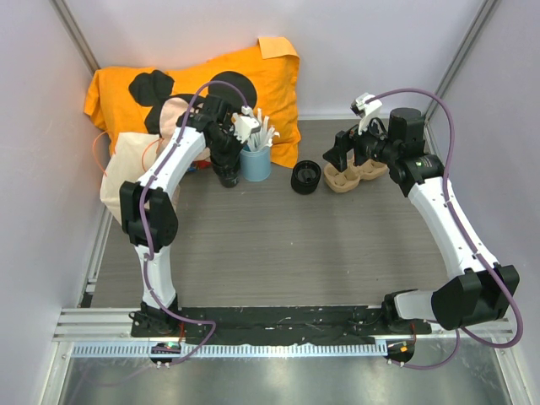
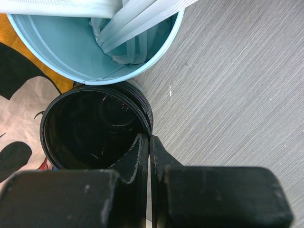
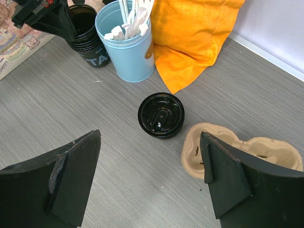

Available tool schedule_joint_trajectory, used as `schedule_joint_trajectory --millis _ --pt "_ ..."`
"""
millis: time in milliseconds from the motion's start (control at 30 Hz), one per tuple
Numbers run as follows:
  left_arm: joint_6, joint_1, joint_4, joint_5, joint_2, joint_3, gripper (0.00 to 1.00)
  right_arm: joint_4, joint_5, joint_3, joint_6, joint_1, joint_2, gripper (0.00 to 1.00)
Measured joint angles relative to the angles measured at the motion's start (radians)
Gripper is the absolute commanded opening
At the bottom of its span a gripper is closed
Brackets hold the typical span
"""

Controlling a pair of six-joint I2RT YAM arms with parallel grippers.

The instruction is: Pack the takeout coffee

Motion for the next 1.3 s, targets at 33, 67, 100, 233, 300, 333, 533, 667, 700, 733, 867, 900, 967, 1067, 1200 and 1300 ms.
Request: schedule_joint_trajectory --millis 33,67,100,233,300,333,533,667,700,733,867,900,967,1067,1200,1300 --pt "0.000 0.000 0.000 0.000 0.000 0.000 0.05 0.000 0.000 0.000 0.000 0.000 0.000 0.90" --pt "0.000 0.000 0.000 0.000 0.000 0.000 0.06 0.000 0.000 0.000 0.000 0.000 0.000 0.90" --pt "0.000 0.000 0.000 0.000 0.000 0.000 0.05 0.000 0.000 0.000 0.000 0.000 0.000 0.90" --pt "-0.001 0.000 0.000 0.000 0.000 0.000 0.06 0.000 0.000 0.000 0.000 0.000 0.000 0.90" --pt "-0.001 0.000 0.000 0.000 0.000 0.000 0.08 0.000 0.000 0.000 0.000 0.000 0.000 0.90" --pt "-0.002 0.000 -0.001 0.001 0.000 0.000 0.08 0.000 0.000 0.000 0.000 0.000 0.000 0.90" --pt "-0.005 0.000 -0.002 0.002 0.007 0.000 0.09 0.002 0.000 0.000 0.000 0.000 0.000 0.90" --pt "-0.006 0.000 -0.004 0.003 0.011 0.000 0.09 0.005 0.000 0.000 0.000 0.000 0.000 0.90" --pt "-0.008 0.000 -0.005 0.005 0.013 0.000 0.10 0.006 0.000 0.000 0.000 0.000 0.000 0.90" --pt "-0.008 0.000 -0.005 0.006 0.015 0.000 0.10 0.006 0.000 0.000 0.000 0.000 0.000 0.90" --pt "-0.009 0.000 -0.008 0.008 0.020 0.000 0.13 0.006 0.000 0.000 0.000 0.000 0.000 0.90" --pt "-0.009 0.000 -0.008 0.008 0.020 0.000 0.13 0.006 0.000 0.000 0.000 0.000 0.000 0.90" --pt "-0.010 0.000 -0.008 0.008 0.021 0.000 0.14 0.006 0.000 0.000 0.000 0.000 0.000 0.90" --pt "-0.011 0.000 -0.013 0.008 0.023 0.003 0.18 0.006 0.000 0.000 0.000 0.000 0.000 0.90" --pt "-0.019 0.000 -0.020 0.010 0.024 0.008 0.19 0.006 0.000 0.000 0.000 0.000 0.000 0.89" --pt "-0.023 0.000 -0.023 0.011 0.025 0.018 0.19 0.006 0.000 0.000 0.000 0.000 0.000 0.90"
